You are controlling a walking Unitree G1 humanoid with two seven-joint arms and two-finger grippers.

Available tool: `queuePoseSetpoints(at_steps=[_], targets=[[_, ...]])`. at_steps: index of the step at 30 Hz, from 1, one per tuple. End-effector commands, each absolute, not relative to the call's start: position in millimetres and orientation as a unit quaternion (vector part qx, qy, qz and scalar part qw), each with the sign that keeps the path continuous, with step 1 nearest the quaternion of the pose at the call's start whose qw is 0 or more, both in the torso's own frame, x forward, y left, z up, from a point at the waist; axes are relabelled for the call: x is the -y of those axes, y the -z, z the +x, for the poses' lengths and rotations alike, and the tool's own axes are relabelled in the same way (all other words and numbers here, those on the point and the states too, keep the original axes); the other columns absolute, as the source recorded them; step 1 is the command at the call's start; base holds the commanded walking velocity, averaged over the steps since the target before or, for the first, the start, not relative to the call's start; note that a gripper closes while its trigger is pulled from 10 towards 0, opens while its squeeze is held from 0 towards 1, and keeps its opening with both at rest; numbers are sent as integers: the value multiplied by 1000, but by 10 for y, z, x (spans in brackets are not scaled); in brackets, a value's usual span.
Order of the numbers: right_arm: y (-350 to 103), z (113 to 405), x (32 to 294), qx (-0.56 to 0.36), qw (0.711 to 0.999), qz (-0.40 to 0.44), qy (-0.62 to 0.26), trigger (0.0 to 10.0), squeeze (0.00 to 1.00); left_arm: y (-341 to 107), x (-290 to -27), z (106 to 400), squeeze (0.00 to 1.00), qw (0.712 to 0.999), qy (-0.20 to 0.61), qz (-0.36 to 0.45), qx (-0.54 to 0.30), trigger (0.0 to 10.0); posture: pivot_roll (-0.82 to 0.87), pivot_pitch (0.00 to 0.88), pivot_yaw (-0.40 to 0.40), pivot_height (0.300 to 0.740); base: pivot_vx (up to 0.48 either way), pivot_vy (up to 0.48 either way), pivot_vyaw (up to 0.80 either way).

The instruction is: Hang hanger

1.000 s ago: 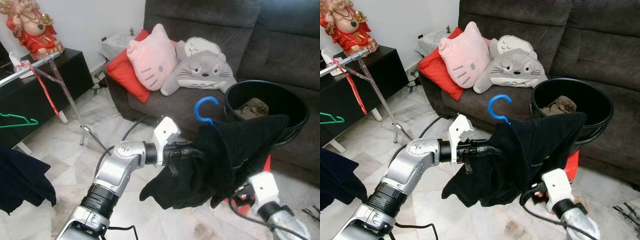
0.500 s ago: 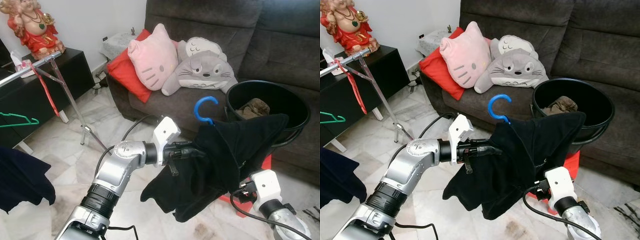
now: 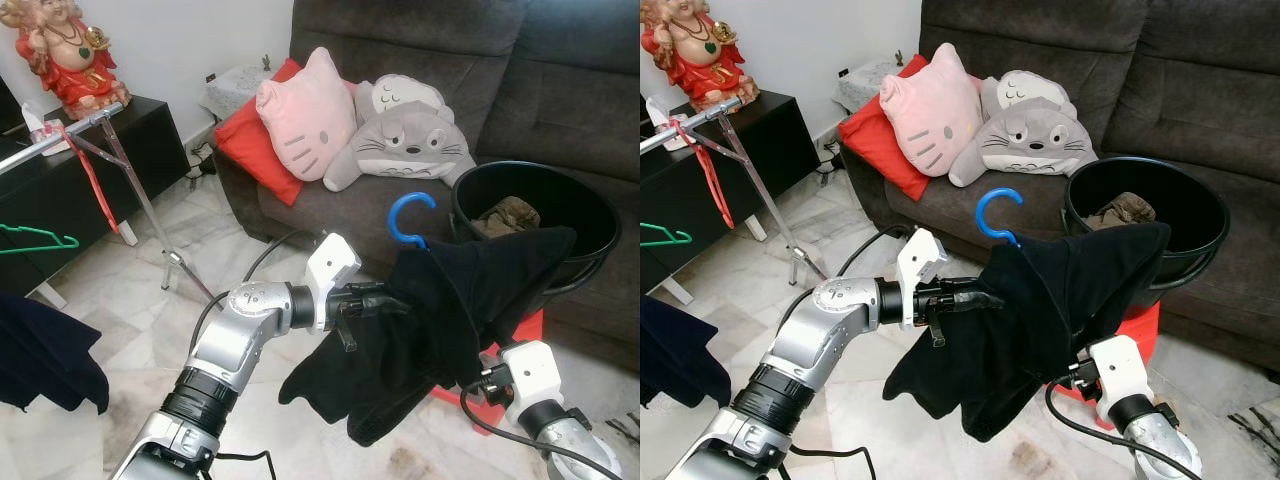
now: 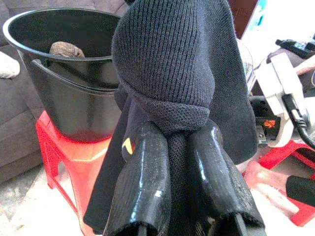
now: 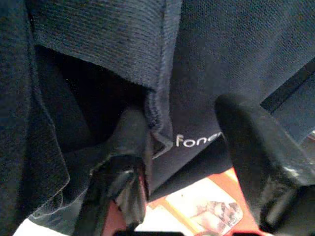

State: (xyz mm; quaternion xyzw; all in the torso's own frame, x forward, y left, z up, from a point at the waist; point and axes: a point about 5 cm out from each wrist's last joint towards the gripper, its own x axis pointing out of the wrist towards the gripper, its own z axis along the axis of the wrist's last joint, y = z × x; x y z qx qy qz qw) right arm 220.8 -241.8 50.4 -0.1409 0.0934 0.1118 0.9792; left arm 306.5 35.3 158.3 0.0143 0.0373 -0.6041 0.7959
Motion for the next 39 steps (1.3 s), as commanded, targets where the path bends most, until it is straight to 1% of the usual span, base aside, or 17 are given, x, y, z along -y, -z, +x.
queuePoseSetpoints(at_steps=[1,19,30,32,34,39], targets=[[-505,2206,2436,-90,980,-136,-109,0,0,-1695,-354,3077,0,796,605,9,-5,10000,-216,6,69,740,0,0,0],[-493,2210,2438,-90,980,-139,-112,0,0,-1710,-314,3049,0,791,612,5,-1,10000,-216,3,67,740,0,0,0],[-489,2229,2454,-91,980,-144,-105,0,0,-1694,-333,3036,0,789,615,6,-6,10000,-214,0,68,740,0,0,0],[-491,2231,2463,-91,980,-146,-103,0,0,-1663,-348,3038,0,791,612,15,-12,10000,-214,0,68,740,0,0,0],[-501,2235,2483,-91,980,-150,-97,0,0,-1574,-392,3047,0,795,604,48,-27,10000,-215,2,68,740,0,0,0],[-507,2242,2503,-90,980,-153,-95,0,0,-1429,-488,3051,0,800,591,92,-51,10000,-215,2,68,740,0,0,0]])
